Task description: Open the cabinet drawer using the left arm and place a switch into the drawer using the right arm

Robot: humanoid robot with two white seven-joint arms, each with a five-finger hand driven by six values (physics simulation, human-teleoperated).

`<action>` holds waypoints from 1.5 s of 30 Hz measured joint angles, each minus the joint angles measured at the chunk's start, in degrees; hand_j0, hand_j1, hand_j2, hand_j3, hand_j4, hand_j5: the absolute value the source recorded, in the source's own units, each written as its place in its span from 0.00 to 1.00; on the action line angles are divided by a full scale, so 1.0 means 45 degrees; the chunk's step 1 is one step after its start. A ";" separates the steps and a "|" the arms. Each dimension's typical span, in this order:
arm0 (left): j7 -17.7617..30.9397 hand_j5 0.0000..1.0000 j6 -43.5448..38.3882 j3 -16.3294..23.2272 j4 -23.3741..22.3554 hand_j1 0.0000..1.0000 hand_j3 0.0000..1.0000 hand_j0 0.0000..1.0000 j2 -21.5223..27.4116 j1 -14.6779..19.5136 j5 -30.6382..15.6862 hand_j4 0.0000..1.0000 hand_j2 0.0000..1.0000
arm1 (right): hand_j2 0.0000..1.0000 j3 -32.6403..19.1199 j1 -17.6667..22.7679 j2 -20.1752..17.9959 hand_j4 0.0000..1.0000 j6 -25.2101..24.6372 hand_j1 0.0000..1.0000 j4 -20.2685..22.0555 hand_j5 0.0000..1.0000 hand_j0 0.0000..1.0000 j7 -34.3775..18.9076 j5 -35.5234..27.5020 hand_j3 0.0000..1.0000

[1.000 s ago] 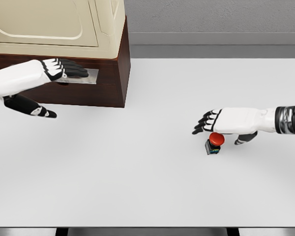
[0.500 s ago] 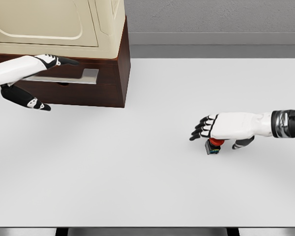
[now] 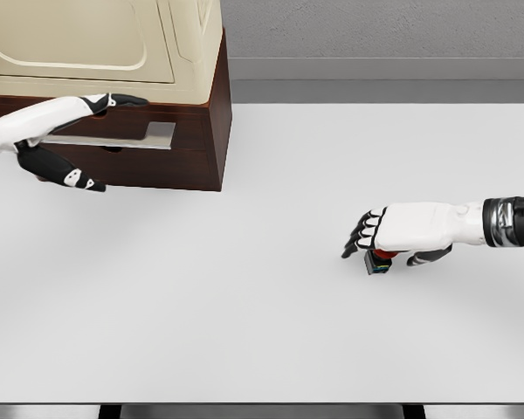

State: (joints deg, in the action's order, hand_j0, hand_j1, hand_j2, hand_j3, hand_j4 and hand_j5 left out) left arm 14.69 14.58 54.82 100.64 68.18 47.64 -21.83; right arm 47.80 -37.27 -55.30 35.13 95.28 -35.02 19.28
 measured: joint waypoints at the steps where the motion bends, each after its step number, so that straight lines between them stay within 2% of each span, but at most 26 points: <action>1: -0.0005 1.00 -0.0038 0.0000 -0.0037 1.00 1.00 1.00 -0.0026 0.0000 -0.0006 1.00 1.00 | 0.86 0.0008 0.0019 -0.0001 0.86 0.0001 0.86 -0.0001 0.86 0.86 0.0000 0.0000 0.86; 6: -0.0014 1.00 -0.0109 0.0015 -0.0572 1.00 1.00 1.00 -0.0383 -0.0019 -0.0002 1.00 1.00 | 0.82 0.0025 0.0039 -0.0018 0.82 0.0002 0.82 -0.0019 0.82 0.82 0.0000 -0.0001 0.82; 9: -0.0016 1.00 -0.0124 0.0052 -0.0673 1.00 1.00 1.00 -0.0606 -0.0079 -0.0008 1.00 1.00 | 0.73 0.0027 0.0039 -0.0021 0.73 0.0002 0.73 -0.0029 0.73 0.73 0.0000 -0.0010 0.73; 21: 0.0016 1.00 -0.0127 0.0005 -0.0706 1.00 1.00 1.00 -0.0844 -0.0567 -0.0297 1.00 1.00 | 0.71 -0.0008 0.0000 -0.0040 0.71 0.0001 0.71 -0.0049 0.71 0.71 0.0001 -0.0041 0.71; 45: 0.0008 1.00 -0.0250 -0.0020 -0.1055 1.00 1.00 1.00 -0.0890 -0.0801 -0.0335 1.00 1.00 | 0.59 -0.0044 -0.0020 -0.0023 0.59 0.0003 0.59 -0.0097 0.59 0.59 0.0001 -0.0129 0.59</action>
State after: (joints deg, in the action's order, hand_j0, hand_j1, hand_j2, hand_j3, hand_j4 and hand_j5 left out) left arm 14.73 13.46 54.73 95.89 64.18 44.03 -23.34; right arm 47.60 -37.35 -55.41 35.14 94.84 -35.01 18.70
